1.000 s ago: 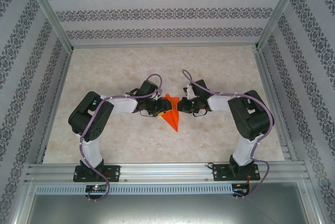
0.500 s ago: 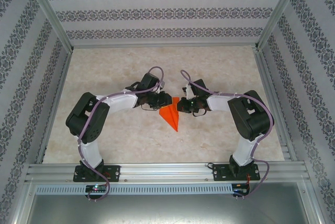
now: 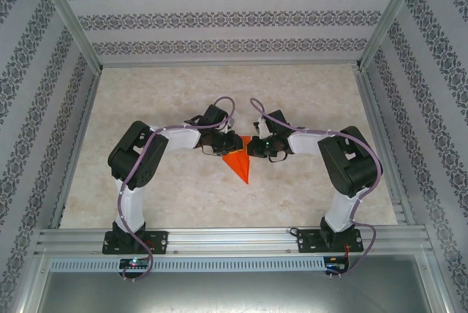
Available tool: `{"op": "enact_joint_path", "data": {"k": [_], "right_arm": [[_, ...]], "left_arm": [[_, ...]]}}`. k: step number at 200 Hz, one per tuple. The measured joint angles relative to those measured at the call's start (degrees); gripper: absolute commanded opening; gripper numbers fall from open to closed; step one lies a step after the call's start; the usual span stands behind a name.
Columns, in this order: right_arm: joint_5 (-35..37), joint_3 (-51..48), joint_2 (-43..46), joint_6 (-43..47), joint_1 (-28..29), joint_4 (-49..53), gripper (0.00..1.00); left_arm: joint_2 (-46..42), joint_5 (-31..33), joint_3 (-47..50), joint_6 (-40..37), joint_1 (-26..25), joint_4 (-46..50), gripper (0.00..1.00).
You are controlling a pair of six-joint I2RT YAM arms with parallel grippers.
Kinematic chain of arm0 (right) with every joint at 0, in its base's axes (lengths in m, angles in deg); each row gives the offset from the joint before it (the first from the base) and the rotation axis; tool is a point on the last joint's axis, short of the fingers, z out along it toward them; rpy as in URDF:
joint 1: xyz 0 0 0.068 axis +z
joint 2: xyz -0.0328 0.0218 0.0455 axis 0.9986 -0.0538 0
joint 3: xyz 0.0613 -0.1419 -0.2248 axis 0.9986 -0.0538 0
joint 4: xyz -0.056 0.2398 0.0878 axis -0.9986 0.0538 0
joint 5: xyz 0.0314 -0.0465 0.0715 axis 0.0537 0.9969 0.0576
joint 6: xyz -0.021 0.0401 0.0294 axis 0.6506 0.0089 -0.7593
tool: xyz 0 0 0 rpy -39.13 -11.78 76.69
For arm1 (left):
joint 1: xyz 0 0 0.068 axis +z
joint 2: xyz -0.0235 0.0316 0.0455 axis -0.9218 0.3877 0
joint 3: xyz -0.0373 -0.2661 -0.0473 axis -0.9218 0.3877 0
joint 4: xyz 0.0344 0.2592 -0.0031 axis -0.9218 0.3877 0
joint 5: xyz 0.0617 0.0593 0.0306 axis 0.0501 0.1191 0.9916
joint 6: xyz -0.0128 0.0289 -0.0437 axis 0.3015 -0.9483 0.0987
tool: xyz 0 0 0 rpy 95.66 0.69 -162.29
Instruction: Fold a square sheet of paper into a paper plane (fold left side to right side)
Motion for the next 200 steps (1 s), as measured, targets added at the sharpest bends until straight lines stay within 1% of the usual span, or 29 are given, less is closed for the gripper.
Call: {"op": "enact_joint_path", "data": {"k": [112, 132, 141, 152, 166, 185, 200], "right_arm": [[1.4, 1.0, 0.0, 1.0, 0.3, 1.7, 0.04], [1.4, 1.1, 0.1, 1.0, 0.3, 1.9, 0.09], [1.4, 1.2, 0.2, 1.0, 0.3, 2.2, 0.14], [1.6, 1.2, 0.7, 0.9, 0.3, 2.9, 0.22], [2.1, 1.2, 2.3, 1.0, 0.2, 4.0, 0.28], [3.1, 1.2, 6.3, 0.9, 0.2, 5.5, 0.3], [3.3, 1.2, 10.4, 1.0, 0.2, 6.3, 0.28]], "left_arm": [[0.2, 0.8, 1.5, 0.0, 0.0, -0.9, 0.23], [0.1, 0.8, 2.0, 0.0, 0.0, -1.7, 0.23], [0.1, 0.7, 2.2, 0.0, 0.0, -2.1, 0.23], [0.0, 0.4, 2.4, 0.0, 0.0, -2.6, 0.23], [0.0, 0.3, 2.6, 0.0, 0.0, -3.0, 0.23], [0.0, 0.3, 2.6, 0.0, 0.0, -3.1, 0.23], [0.0, 0.3, 2.6, 0.0, 0.0, -3.1, 0.23]]}}
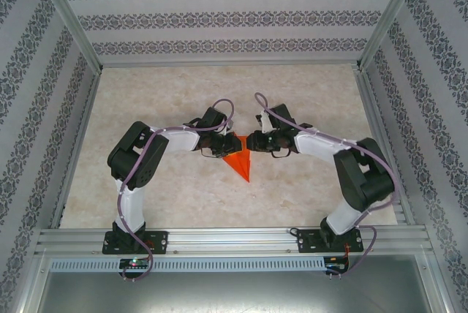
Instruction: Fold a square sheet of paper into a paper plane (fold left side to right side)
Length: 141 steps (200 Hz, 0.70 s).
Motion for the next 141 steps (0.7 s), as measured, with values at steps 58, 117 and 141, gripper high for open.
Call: {"op": "enact_joint_path", "data": {"k": [58, 117, 141], "right_arm": [[-6.2, -3.6, 7.2, -1.4, 2.9, 0.5, 0.16], [-9.5, -5.1, 0.2, -3.3, 7.3, 0.0, 0.15], [-9.4, -5.1, -2.1, -3.3, 7.3, 0.1, 0.15]], "left_arm": [[0.0, 0.0, 0.0, 0.0, 0.0, 0.0, 0.22], [0.0, 0.0, 0.0, 0.0, 0.0, 0.0, 0.22], [0.0, 0.0, 0.0, 0.0, 0.0, 0.0, 0.22]]}}
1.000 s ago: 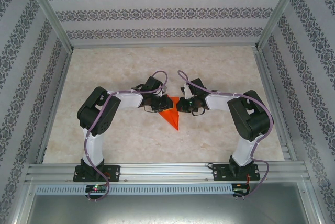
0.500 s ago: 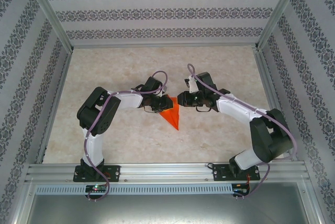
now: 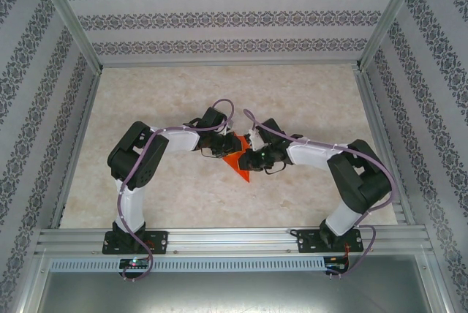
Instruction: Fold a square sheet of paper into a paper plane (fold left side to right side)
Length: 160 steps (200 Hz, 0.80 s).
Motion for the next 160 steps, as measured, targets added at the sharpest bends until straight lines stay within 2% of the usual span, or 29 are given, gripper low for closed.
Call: {"op": "enact_joint_path", "data": {"k": [160], "right_arm": [[3.0, -0.3, -1.6, 2.8, 1.1, 3.3, 0.16]], "left_arm": [[0.0, 0.0, 0.0, 0.0, 0.0, 0.0, 0.22]]}}
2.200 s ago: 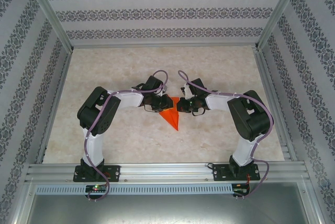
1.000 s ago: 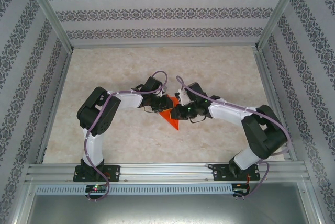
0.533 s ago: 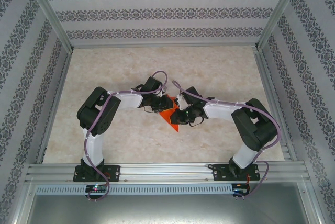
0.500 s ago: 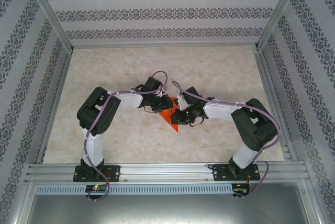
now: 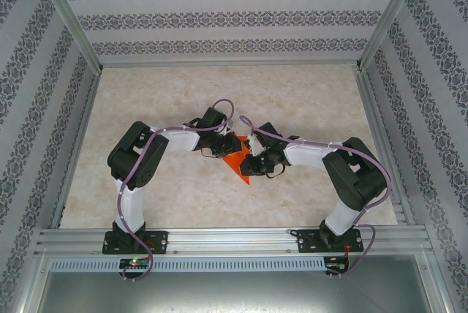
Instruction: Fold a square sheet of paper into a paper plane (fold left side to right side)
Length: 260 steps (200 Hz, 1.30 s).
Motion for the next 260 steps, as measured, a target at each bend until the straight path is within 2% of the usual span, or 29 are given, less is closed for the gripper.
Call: {"op": "enact_joint_path", "data": {"k": [260], "right_arm": [[0.2, -1.7, 0.9, 3.5, 0.4, 2.6, 0.16]], "left_arm": [[0.0, 0.0, 0.0, 0.0, 0.0, 0.1, 0.22]]}}
